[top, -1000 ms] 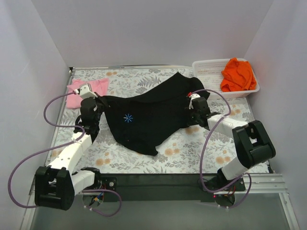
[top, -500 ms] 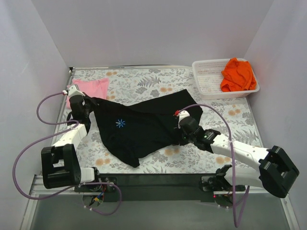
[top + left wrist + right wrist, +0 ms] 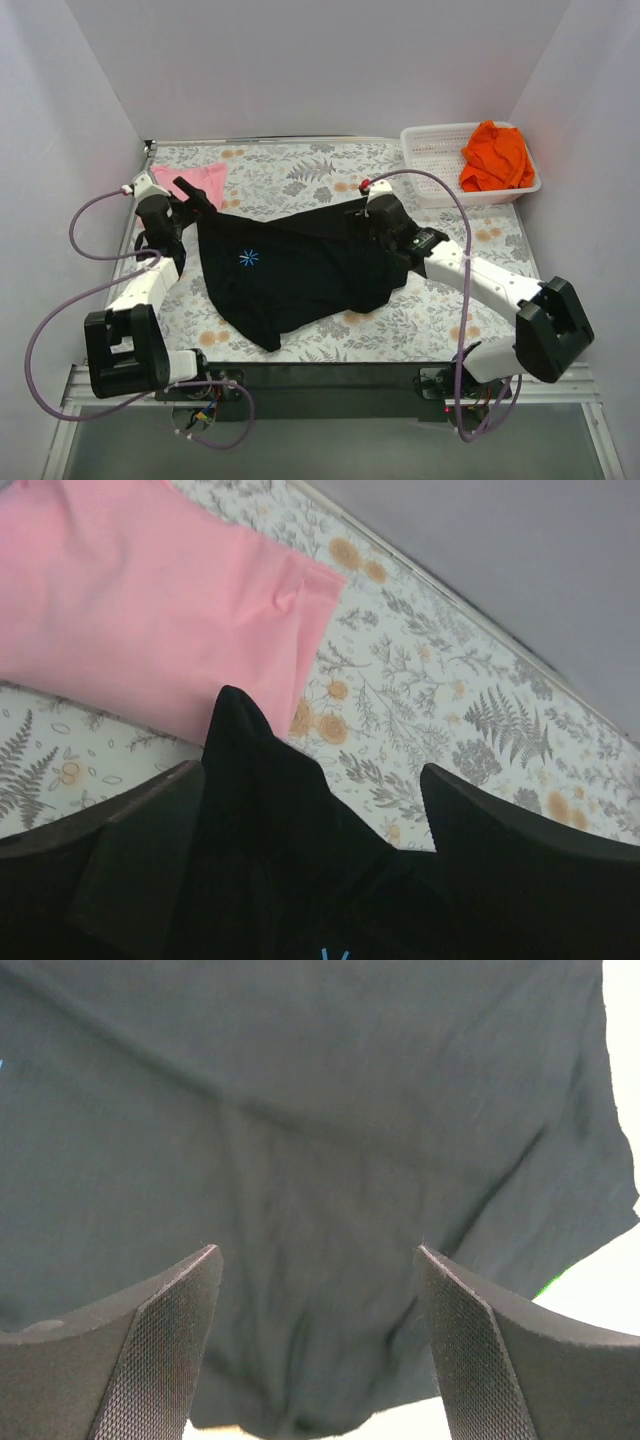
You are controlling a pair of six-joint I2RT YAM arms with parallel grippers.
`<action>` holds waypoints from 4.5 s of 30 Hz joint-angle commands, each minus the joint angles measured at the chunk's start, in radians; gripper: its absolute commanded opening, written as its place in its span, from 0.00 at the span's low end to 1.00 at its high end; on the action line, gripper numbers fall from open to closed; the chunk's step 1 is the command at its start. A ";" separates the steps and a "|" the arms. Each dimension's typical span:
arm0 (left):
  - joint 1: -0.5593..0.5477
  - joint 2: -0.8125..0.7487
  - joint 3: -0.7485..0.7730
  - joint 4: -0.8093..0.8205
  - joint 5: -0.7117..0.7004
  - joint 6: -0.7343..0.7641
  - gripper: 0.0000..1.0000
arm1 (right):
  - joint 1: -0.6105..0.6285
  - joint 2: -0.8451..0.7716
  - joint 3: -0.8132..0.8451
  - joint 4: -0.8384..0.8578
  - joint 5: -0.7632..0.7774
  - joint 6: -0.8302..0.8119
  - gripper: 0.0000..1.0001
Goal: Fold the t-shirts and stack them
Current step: Flatten the tshirt out
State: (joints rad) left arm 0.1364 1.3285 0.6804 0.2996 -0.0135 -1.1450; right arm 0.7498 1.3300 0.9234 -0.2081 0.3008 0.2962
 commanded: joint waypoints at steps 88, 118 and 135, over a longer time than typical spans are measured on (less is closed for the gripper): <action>-0.489 0.108 -0.019 -0.361 -0.459 0.079 0.00 | -0.356 -0.197 -0.290 -0.021 -0.056 -0.069 0.47; -0.146 -0.037 -0.033 -0.518 -0.622 -0.082 0.90 | -0.357 0.071 -0.070 0.016 -0.075 -0.135 0.48; -0.371 0.055 0.074 -0.268 -0.356 0.134 0.89 | -0.357 0.031 -0.103 0.024 -0.103 -0.132 0.49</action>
State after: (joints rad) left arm -0.2348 1.3338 0.7105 -0.0154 -0.4458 -1.0542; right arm 0.3946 1.3975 0.8249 -0.2077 0.2062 0.1749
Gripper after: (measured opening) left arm 0.897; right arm 0.490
